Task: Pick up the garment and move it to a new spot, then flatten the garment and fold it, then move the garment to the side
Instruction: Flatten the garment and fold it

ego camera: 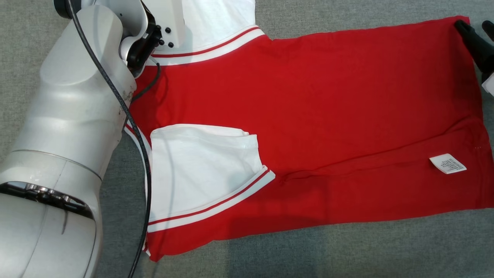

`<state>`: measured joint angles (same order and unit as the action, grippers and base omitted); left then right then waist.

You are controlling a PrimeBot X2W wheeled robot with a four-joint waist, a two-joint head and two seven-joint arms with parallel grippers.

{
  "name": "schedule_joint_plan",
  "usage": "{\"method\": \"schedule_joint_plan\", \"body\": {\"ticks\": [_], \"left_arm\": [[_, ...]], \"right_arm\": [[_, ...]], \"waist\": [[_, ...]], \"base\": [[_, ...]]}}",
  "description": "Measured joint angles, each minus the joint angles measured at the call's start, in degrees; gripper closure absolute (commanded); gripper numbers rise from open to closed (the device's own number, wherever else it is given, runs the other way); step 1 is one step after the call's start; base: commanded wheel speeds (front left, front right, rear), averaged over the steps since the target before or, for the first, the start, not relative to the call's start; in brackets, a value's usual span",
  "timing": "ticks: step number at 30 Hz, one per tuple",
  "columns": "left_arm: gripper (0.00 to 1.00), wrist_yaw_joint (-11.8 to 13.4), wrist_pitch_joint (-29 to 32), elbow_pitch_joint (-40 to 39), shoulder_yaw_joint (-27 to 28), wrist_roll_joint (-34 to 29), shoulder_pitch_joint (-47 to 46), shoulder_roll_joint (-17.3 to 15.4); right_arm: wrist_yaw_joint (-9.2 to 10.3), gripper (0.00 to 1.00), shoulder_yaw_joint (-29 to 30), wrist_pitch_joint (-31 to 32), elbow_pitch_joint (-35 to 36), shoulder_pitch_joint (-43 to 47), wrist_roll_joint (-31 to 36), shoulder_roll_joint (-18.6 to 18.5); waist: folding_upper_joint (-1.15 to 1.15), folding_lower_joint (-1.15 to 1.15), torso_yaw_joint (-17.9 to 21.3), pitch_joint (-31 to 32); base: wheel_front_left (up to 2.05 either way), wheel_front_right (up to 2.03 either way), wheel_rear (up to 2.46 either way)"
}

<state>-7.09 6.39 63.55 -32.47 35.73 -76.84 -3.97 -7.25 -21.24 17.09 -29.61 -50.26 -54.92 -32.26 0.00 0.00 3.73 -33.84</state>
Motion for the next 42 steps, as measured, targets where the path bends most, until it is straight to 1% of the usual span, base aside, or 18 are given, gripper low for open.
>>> {"method": "schedule_joint_plan", "body": {"ticks": [2, 4, 5, 6, 7, 8, 9, 10, 11, 12, 17, 19, 23, 26, 32, 34, 37, 42], "left_arm": [[1.00, -0.1, 0.1, -0.2, -0.4, 0.2, 0.0, -0.3], [1.00, -0.2, 0.1, -0.3, -0.9, 0.5, 0.0, -0.5], [1.00, -0.2, 0.1, -0.3, -0.9, 0.5, 0.0, -0.5], [1.00, -0.2, 0.1, -0.4, -1.4, 0.9, 0.0, -0.5], [1.00, -0.3, 0.1, -0.6, -1.7, 1.2, 0.0, -0.5], [1.00, -0.4, 0.1, -0.6, -1.9, 1.5, 0.0, -0.5], [1.00, -0.4, 0.1, -0.7, -2.1, 1.9, 0.0, -0.5], [1.00, -0.4, 0.1, -0.8, -2.3, 2.2, 0.0, -0.5], [1.00, -0.4, 0.1, -0.8, -2.3, 2.2, 0.0, -0.5], [1.00, -0.4, 0.0, -1.1, -2.7, 2.6, 0.0, -0.5], [1.00, -0.4, -2.4, -2.3, -4.0, 3.2, 0.0, -1.0], [1.00, -0.4, -3.8, -3.1, -4.5, 3.2, 0.0, -1.3], [1.00, -0.4, -7.9, -4.1, -5.2, 3.3, -0.1, -2.4], [1.00, -0.4, -10.6, -4.3, -5.4, 3.4, -1.4, -3.0], [1.00, -0.4, -12.1, -7.2, -7.5, 4.9, -2.3, -2.9], [1.00, -0.4, -12.1, -8.8, -8.4, 6.3, -2.1, -3.4], [1.00, -0.4, -12.5, -11.9, -9.5, 7.7, -1.4, -5.1], [1.00, -0.4, -12.8, -16.8, -11.2, 9.9, 3.7, -8.2]], "right_arm": [[0.01, 0.00, -1.2, 0.0, -1.5, -0.9, -0.4, 0.1], [0.00, 0.05, -2.3, 0.0, -2.7, -1.8, -0.8, 0.2], [0.00, 0.14, -2.3, 0.0, -2.7, -1.8, -0.8, 0.2], [0.00, 0.24, -3.5, 0.0, -3.3, -2.5, -1.7, 0.3], [0.00, 0.31, -4.1, -0.1, -3.7, -2.8, -1.8, 0.3], [0.00, 0.51, -4.7, -0.2, -4.3, -3.2, -2.1, 0.3], [0.00, 0.58, -5.3, -0.5, -4.5, -3.5, -2.3, 0.2], [0.00, 0.71, -5.8, -0.6, -4.6, -3.7, -2.3, 0.2], [0.00, 1.00, -5.8, -0.6, -4.6, -3.7, -2.3, 0.2], [0.00, 1.00, -7.3, -1.2, -5.0, -4.2, -2.3, -0.2], [0.00, 1.00, -9.5, -3.8, -6.2, -5.9, -2.5, -0.7], [0.00, 1.00, -10.5, -5.9, -6.5, -6.6, -2.5, -1.1], [0.00, 1.00, -11.5, -9.7, -7.2, -8.4, -2.6, -1.3], [0.00, 1.00, -12.7, -11.3, -8.2, -9.6, -3.5, -1.7], [0.00, 1.00, -15.0, -13.7, -8.0, -10.6, -6.1, -3.0], [0.00, 1.00, -16.2, -14.3, -7.0, -10.6, -7.2, -3.6], [0.01, 1.00, -17.2, -15.4, -5.0, -10.3, -9.0, -5.3], [0.00, 1.00, -18.6, -17.2, -1.5, -7.5, -12.1, -8.2]], "waist": [[0.00, 0.00, -0.2, -0.1], [0.00, 0.00, -0.4, -0.1], [0.00, 0.00, -0.4, -0.1], [0.00, 0.00, -0.6, -0.2], [0.00, 0.00, -0.7, -0.2], [0.00, 0.00, -0.8, -0.2], [0.00, 0.00, -0.9, -0.2], [0.00, 0.00, -0.9, -0.3], [0.00, 0.00, -0.9, -0.3], [0.00, 0.00, -1.1, -0.3], [0.00, 0.00, -1.5, -0.5], [0.00, 0.00, -1.7, -0.6], [0.00, 0.00, -2.2, -0.5], [0.00, 0.00, -2.7, -0.4], [0.00, 0.00, -3.8, -0.2], [0.00, 0.00, -4.0, 0.1], [0.00, 0.00, -4.3, 0.7], [0.00, 0.00, -4.9, 2.1]], "base": [[0.00, 0.00, 0.00], [0.00, 0.00, 0.00], [0.00, 0.00, 0.00], [0.00, 0.00, 0.00], [0.00, 0.00, 0.00], [0.00, 0.00, 0.00], [0.00, 0.00, 0.00], [0.00, 0.00, 0.00], [0.00, 0.00, 0.00], [0.00, 0.00, 0.00], [0.00, 0.00, 0.00], [0.00, 0.00, 0.00], [0.00, 0.00, 0.00], [0.00, 0.00, 0.00], [0.00, 0.00, 0.00], [0.00, 0.00, 0.00], [0.00, 0.00, 0.00], [0.00, 0.00, 0.00]]}}
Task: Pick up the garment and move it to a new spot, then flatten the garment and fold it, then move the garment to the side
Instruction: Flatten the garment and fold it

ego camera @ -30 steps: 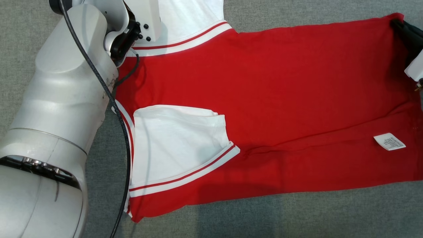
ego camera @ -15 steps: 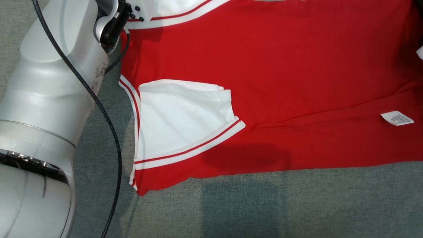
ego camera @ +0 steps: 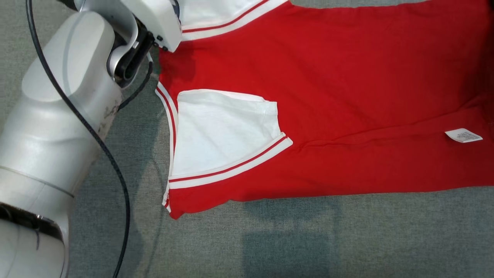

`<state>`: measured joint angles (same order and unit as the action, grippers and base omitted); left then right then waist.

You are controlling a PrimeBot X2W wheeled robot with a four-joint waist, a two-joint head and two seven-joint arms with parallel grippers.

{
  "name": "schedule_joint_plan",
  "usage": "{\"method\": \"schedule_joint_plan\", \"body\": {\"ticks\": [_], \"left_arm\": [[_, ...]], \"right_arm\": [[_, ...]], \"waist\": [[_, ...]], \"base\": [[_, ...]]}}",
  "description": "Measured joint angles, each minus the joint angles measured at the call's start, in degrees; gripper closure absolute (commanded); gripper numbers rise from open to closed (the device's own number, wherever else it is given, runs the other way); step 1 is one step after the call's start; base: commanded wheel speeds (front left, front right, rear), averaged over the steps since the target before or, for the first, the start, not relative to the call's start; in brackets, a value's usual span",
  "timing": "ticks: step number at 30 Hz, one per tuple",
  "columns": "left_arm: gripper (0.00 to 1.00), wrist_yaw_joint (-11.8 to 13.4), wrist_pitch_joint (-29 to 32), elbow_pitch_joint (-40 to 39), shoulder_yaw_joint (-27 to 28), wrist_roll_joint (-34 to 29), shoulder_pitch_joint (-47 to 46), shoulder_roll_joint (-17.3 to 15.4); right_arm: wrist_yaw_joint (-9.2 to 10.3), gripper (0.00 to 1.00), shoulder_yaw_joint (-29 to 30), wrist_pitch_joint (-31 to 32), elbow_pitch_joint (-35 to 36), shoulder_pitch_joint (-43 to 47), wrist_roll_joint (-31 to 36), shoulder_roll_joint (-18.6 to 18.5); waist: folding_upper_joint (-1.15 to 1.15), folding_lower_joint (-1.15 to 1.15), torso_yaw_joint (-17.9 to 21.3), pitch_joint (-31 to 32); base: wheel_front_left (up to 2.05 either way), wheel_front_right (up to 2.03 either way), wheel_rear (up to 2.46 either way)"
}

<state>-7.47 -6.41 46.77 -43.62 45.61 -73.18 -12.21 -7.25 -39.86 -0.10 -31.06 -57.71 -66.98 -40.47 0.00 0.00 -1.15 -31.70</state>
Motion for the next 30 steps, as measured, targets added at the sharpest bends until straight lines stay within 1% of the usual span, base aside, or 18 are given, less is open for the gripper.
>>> {"method": "schedule_joint_plan", "body": {"ticks": [6, 11, 15, 23, 30], "left_arm": [[1.00, 0.1, -1.2, -6.4, -0.2, 1.0, 5.7, -2.8], [1.00, 2.1, -1.2, -13.3, -0.2, 2.1, 11.8, -5.0], [1.00, 4.6, -0.1, -20.1, -0.2, 3.9, 17.0, -7.2], [1.00, 11.0, 1.5, -34.8, 0.0, 4.9, 26.9, -12.1], [1.00, 15.7, 2.2, -44.1, -0.2, 7.0, 35.9, -14.6]], "right_arm": [[0.01, 1.00, -1.2, -1.7, 3.1, 5.0, -3.3, -3.6], [0.00, 1.00, -1.3, -2.5, 5.8, 8.7, -6.3, -5.2], [0.00, 1.00, -1.4, -3.1, 7.1, 11.7, -8.6, -6.4], [0.00, 1.00, -1.2, -4.5, 9.7, 16.7, -11.3, -9.3], [0.00, 1.00, -0.9, -5.9, 10.2, 21.3, -13.4, -10.5]], "waist": [[0.00, 0.00, -0.8, 2.0], [0.00, 0.00, -1.0, 3.8], [0.00, 0.00, -1.1, 5.2], [0.00, 0.00, -1.7, 6.9], [0.00, 0.00, -2.3, 8.0]], "base": [[0.00, 0.00, 0.00], [0.00, 0.00, 0.00], [0.00, 0.00, 0.00], [0.00, 0.00, 0.00], [0.00, 0.00, 0.00]]}}
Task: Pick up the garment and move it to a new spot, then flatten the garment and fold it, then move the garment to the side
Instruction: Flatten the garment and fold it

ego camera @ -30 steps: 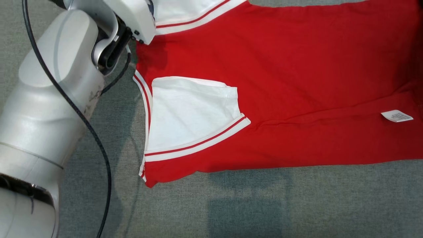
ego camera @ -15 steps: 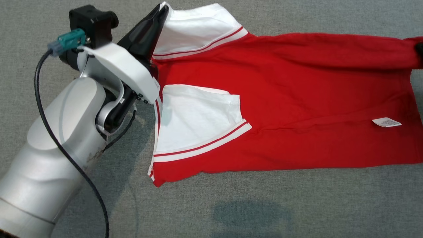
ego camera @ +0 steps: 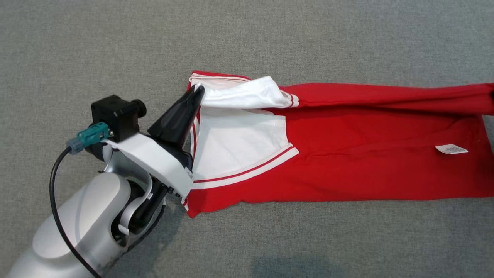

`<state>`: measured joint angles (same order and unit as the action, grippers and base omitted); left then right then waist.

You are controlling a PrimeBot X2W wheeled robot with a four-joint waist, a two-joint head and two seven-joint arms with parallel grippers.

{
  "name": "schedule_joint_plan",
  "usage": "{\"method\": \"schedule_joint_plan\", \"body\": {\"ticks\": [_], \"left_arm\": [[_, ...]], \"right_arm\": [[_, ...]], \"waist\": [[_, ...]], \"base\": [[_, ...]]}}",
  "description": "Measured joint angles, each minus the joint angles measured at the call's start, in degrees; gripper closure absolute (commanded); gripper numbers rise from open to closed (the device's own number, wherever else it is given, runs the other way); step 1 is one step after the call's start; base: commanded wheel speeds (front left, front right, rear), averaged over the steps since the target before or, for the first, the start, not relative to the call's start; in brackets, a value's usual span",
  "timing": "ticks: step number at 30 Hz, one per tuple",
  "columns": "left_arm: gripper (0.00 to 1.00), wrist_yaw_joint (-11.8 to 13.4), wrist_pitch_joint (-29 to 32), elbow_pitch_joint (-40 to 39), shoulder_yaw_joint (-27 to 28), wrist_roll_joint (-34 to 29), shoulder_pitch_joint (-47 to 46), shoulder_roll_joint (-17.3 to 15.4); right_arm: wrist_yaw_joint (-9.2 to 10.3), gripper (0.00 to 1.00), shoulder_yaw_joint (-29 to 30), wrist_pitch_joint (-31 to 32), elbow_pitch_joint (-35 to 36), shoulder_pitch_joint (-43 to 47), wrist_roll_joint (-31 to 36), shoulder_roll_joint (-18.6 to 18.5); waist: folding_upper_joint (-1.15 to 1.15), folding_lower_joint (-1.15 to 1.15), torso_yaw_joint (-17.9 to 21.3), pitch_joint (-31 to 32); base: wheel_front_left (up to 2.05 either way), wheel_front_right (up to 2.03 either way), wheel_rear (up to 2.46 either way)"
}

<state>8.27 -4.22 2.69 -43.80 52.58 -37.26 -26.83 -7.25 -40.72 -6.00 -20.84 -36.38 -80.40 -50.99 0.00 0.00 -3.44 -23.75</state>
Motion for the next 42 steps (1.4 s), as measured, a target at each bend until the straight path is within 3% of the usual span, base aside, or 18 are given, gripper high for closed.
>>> {"method": "schedule_joint_plan", "body": {"ticks": [10, 15, 42], "left_arm": [[1.00, 4.9, 0.3, -10.0, -0.3, 1.5, 8.6, -2.4], [1.00, 6.0, 1.3, -11.2, -1.7, 2.1, 11.5, -3.0], [1.00, 6.4, 3.2, -4.4, -4.7, 4.0, 14.9, -2.3]], "right_arm": [[0.00, 1.00, 0.6, -3.0, 2.9, 7.7, -1.7, -2.6], [0.00, 1.00, 0.0, -3.6, 3.3, 9.4, -1.1, -2.9], [-0.07, 1.00, -0.1, -4.6, -0.4, 15.7, 2.2, 0.6]], "waist": [[0.00, 0.00, -1.2, 1.6], [0.00, 0.00, -1.4, 1.9], [0.00, 0.00, -1.1, 2.6]], "base": [[0.00, 0.00, 0.00], [0.00, 0.00, 0.00], [0.00, 0.00, 0.00]]}}
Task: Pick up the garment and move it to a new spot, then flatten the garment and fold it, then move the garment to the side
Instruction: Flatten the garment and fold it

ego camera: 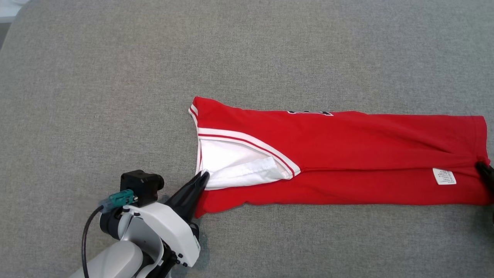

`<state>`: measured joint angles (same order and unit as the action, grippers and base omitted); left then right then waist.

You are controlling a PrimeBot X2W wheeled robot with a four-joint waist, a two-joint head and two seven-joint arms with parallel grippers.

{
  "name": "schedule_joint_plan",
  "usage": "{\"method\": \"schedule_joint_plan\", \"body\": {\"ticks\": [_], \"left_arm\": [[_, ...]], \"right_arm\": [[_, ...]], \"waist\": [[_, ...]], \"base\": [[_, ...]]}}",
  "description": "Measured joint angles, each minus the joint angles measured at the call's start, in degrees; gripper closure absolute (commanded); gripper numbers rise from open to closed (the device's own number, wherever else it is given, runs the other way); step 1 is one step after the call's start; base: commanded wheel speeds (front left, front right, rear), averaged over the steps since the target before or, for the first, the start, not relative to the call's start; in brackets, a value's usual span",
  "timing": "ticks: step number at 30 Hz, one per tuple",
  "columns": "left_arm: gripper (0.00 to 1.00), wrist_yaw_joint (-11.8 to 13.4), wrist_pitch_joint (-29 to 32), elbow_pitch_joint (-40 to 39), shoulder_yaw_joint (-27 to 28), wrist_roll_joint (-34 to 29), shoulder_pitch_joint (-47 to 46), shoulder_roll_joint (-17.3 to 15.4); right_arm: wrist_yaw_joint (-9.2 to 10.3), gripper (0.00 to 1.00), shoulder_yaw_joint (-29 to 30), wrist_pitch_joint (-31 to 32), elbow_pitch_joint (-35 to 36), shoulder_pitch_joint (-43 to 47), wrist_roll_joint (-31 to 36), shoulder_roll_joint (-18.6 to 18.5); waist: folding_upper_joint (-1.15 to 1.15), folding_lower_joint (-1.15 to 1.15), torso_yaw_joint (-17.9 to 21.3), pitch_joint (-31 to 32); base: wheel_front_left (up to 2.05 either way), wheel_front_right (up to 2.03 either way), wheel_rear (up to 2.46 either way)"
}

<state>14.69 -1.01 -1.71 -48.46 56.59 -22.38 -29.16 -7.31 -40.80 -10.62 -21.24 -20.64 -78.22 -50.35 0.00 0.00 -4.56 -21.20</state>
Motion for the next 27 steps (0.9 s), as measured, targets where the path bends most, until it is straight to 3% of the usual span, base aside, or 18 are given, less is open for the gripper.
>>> {"method": "schedule_joint_plan", "body": {"ticks": [1, 4, 5, 6, 7, 9, 14, 20, 27], "left_arm": [[1.00, 0.0, 0.1, 0.5, -0.4, 0.0, 0.0, 0.1], [0.96, 0.0, 0.1, 1.8, -0.7, 0.0, 0.0, 1.0], [0.96, 0.0, 0.1, 2.3, -0.9, 0.0, 0.0, 1.2], [0.67, 0.0, 0.1, 2.6, -0.9, 0.0, 0.0, 1.3], [0.55, 0.0, 0.4, 3.0, -1.0, 0.0, 0.0, 1.4], [0.00, 0.0, 0.4, 3.9, -1.2, -0.1, 0.0, 1.5], [0.00, 1.1, -0.7, 5.7, -1.2, -0.8, 0.0, 2.2], [0.00, 3.4, -6.3, 6.0, 2.2, -0.9, 0.8, 2.6], [0.00, 5.6, -12.1, 6.1, 6.5, -1.9, 3.7, 3.0]], "right_arm": [[0.00, 1.00, 0.0, 0.0, -0.1, 0.0, 0.2, 0.1], [0.00, 0.51, 0.1, 0.0, -0.3, -0.2, 0.4, 0.7], [0.00, 0.51, 0.2, 0.0, -0.5, -0.2, 0.5, 1.0], [0.00, 0.27, 0.3, 0.0, -0.6, -0.2, 0.6, 1.2], [0.00, 0.00, 0.3, 0.0, -0.8, -0.2, 0.6, 1.3], [0.00, 0.00, 0.4, 0.0, -1.2, -0.2, 0.8, 1.6], [0.01, 0.00, 0.6, -0.1, -1.7, -0.2, 2.2, 2.2], [0.01, 0.00, 2.9, -2.4, -1.8, -0.1, 6.1, 3.2], [0.01, 0.00, 10.9, -3.5, -1.1, 0.2, 16.4, 7.4]], "waist": [[0.00, 0.00, 0.0, 0.0], [0.00, 0.00, 0.2, 0.1], [0.00, 0.00, 0.2, 0.2], [0.00, 0.00, 0.2, 0.2], [0.00, 0.00, 0.3, 0.3], [0.00, 0.00, 0.3, 0.6], [0.00, 0.00, 0.5, 1.8], [0.00, 0.00, 1.0, 3.9], [0.00, 0.00, 1.8, 7.3]], "base": [[0.00, 0.00, 0.00], [0.00, 0.00, 0.00], [0.00, 0.00, 0.00], [0.00, 0.00, 0.00], [0.00, 0.00, 0.00], [0.00, 0.00, 0.00], [0.00, 0.00, 0.00], [0.00, 0.00, 0.00], [0.00, 0.00, 0.00]]}}
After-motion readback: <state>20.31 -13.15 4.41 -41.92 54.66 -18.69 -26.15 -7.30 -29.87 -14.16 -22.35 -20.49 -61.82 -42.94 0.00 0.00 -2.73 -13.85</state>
